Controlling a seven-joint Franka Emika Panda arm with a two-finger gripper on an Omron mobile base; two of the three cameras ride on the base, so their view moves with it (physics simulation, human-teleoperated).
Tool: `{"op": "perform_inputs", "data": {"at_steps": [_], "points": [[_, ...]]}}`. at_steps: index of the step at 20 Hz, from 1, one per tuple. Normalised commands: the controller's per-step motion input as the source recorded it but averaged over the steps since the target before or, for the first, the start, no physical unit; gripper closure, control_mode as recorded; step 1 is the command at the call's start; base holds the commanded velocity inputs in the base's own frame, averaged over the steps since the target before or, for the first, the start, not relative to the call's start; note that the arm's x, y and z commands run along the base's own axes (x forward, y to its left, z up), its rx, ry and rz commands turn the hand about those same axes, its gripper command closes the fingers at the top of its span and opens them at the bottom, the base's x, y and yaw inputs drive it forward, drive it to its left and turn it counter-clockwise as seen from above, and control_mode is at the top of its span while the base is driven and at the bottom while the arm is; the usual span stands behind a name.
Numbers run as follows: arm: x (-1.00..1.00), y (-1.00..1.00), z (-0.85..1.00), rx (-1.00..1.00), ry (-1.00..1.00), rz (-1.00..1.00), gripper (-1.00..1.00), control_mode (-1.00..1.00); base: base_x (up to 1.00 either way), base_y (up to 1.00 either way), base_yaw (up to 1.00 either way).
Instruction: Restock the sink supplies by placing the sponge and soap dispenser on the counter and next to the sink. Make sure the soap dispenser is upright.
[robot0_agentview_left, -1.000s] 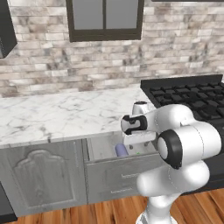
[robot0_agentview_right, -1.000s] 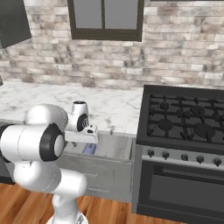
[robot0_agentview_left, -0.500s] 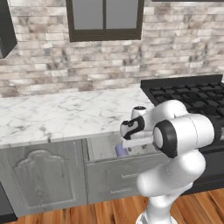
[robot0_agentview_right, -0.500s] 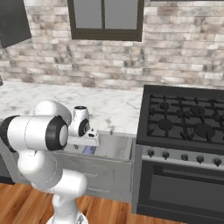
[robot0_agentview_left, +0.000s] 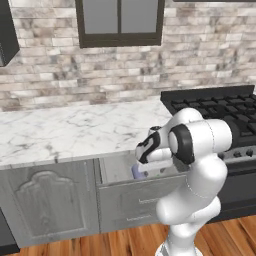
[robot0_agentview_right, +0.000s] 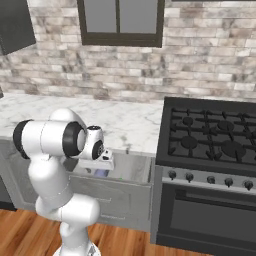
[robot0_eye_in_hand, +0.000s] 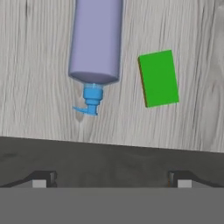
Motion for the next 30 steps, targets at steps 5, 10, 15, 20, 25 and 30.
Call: {"op": "perform_inputs", "data": {"at_steps": [5,10,15,20,25,30], "points": [[-0.01,0.10,-0.41,0.00,0.00,0.00,-1.00,-1.00,0.00,0.00,0.00],[-0.30,0.00,-0.37,0.00,0.00,0.00,-1.00,-1.00,0.00,0.00,0.00],[-0.89,0.00,-0.01,0.00,0.00,0.00,-1.00,-1.00,0.00,0.00,0.00],[-1.00,0.00,0.00,0.00,-0.01,0.00,-1.00,-1.00,0.00,0.00,0.00],[-0.89,0.00,0.01,0.00,-0.01,0.00,-1.00,-1.00,0.00,0.00,0.00],[0.05,0.00,0.07,0.00,-0.04,-0.03,-1.00,-1.00,0.00,0.00,0.00]]}}
